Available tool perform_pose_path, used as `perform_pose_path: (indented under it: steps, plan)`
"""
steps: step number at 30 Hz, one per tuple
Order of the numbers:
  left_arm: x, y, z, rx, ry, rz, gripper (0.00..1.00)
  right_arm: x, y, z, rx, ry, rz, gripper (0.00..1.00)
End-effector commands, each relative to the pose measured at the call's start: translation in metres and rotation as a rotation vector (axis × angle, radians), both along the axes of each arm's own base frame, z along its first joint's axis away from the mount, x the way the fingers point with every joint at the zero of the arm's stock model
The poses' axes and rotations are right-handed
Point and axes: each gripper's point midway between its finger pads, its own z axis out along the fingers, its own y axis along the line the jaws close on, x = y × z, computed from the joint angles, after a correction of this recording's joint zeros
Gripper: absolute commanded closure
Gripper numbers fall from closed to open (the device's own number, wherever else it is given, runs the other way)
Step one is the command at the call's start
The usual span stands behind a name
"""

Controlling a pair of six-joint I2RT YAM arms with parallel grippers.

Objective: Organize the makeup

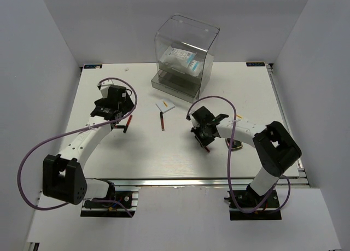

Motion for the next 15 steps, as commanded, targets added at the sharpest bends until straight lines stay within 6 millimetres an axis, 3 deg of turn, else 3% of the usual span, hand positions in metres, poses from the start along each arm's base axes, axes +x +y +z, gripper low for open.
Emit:
perform_pose_path:
  steps: [1, 2, 5, 9, 13, 15]
  plan:
    - [0.008, 0.019, 0.002, 0.101, 0.037, -0.004, 0.02, -0.006, -0.007, -0.016, -0.05, 0.03, 0.002, 0.88]
    - [0.011, 0.024, 0.0, 0.105, 0.053, -0.004, 0.02, -0.006, -0.004, -0.015, -0.038, 0.03, 0.009, 0.98]
    - [0.02, 0.022, -0.016, 0.143, 0.133, -0.114, 0.02, 0.002, 0.014, 0.005, 0.048, -0.018, 0.093, 1.0]
    - [0.03, 0.006, -0.038, 0.149, 0.206, -0.274, 0.02, 0.029, 0.056, 0.076, 0.244, -0.222, 0.341, 1.0]
    - [0.041, -0.006, -0.059, 0.145, 0.254, -0.364, 0.04, 0.075, 0.096, 0.167, 0.385, -0.531, 0.502, 1.0]
    - [0.048, -0.011, -0.059, 0.14, 0.236, -0.397, 0.05, 0.102, 0.106, 0.185, 0.359, -0.629, 0.507, 1.0]
